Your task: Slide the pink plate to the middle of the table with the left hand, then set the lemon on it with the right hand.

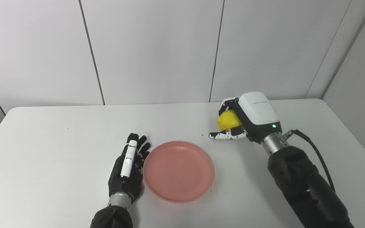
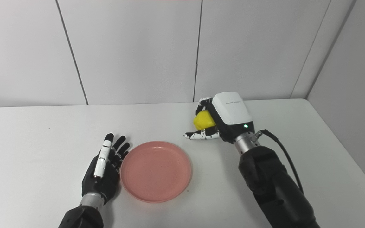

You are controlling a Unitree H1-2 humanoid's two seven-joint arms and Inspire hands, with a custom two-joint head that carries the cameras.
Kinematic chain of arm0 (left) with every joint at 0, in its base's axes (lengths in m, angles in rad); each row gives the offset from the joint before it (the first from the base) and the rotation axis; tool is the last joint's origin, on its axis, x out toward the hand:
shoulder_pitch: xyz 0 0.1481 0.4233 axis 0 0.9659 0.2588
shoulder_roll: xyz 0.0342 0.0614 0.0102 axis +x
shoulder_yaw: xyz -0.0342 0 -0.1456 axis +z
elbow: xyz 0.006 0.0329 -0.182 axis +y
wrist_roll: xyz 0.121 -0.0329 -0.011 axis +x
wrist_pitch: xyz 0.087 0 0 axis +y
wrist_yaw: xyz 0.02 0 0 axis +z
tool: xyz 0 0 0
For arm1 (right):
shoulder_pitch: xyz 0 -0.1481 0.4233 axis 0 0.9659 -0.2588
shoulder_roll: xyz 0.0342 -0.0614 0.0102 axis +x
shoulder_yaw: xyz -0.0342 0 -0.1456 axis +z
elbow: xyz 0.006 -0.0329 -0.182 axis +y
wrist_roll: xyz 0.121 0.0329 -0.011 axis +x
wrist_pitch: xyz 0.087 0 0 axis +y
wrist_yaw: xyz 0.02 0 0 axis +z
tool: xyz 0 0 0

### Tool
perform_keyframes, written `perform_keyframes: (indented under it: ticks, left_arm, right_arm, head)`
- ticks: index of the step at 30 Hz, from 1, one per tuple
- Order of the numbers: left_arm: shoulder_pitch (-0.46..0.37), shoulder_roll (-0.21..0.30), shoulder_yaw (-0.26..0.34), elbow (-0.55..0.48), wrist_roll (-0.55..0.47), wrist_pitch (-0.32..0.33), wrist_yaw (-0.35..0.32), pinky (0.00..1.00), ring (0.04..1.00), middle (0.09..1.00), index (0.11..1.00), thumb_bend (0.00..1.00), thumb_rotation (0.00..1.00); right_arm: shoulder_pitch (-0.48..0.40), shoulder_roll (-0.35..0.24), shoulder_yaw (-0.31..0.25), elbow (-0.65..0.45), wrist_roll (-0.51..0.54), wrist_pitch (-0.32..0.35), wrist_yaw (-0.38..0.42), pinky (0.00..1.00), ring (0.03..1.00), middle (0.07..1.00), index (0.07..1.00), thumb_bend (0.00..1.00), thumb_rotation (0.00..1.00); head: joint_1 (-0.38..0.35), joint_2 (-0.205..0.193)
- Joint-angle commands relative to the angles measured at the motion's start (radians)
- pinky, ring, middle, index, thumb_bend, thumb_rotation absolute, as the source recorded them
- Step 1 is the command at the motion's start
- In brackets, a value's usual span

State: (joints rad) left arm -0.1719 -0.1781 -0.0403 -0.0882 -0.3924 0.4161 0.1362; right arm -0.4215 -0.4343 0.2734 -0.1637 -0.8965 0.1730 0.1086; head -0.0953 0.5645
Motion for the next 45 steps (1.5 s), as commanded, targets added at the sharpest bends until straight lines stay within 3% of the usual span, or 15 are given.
perform_keyframes:
  ticks: [1,6,14,22,28,45]
  left_arm:
    - [0.036,-0.041,0.003,0.044,0.013,0.04,0.014,0.98,0.925,0.915,1.0,0.61,0.59]
    - [0.037,-0.049,-0.006,0.052,0.032,0.035,0.015,0.97,0.915,0.907,1.0,0.63,0.6]
    - [0.038,-0.073,0.008,0.051,0.03,0.045,0.033,0.96,0.908,0.894,0.991,0.63,0.57]
    - [0.039,-0.089,0.015,0.058,0.028,0.037,0.036,0.98,0.919,0.891,0.985,0.62,0.55]
    - [0.038,-0.087,0.006,0.061,0.045,0.039,0.043,0.96,0.915,0.879,0.965,0.63,0.55]
    - [0.03,-0.083,0.018,0.079,0.031,0.032,0.04,0.96,0.907,0.874,0.97,0.65,0.53]
  right_arm:
    - [-0.05,-0.009,-0.012,-0.041,-0.002,-0.057,-0.018,0.13,0.19,0.27,0.41,0.58,0.35]
    - [-0.048,-0.007,-0.001,-0.05,-0.003,-0.078,0.009,0.13,0.189,0.265,0.38,0.58,0.37]
    - [-0.047,0.018,0.019,-0.067,0.005,-0.107,0.055,0.14,0.2,0.285,0.419,0.59,0.33]
    - [-0.045,0.041,0.045,-0.053,0.001,-0.126,0.072,0.16,0.228,0.311,0.427,0.58,0.37]
    - [-0.052,0.065,0.079,-0.045,-0.025,-0.126,0.085,0.17,0.242,0.327,0.489,0.57,0.42]
    - [-0.086,0.157,0.149,0.022,-0.053,-0.133,0.129,0.19,0.26,0.344,0.476,0.56,0.47]
  head:
    - [0.004,0.0]
    - [0.029,-0.003]
    - [0.046,-0.004]
    - [0.081,-0.011]
    - [0.077,-0.013]
    - [0.066,-0.012]
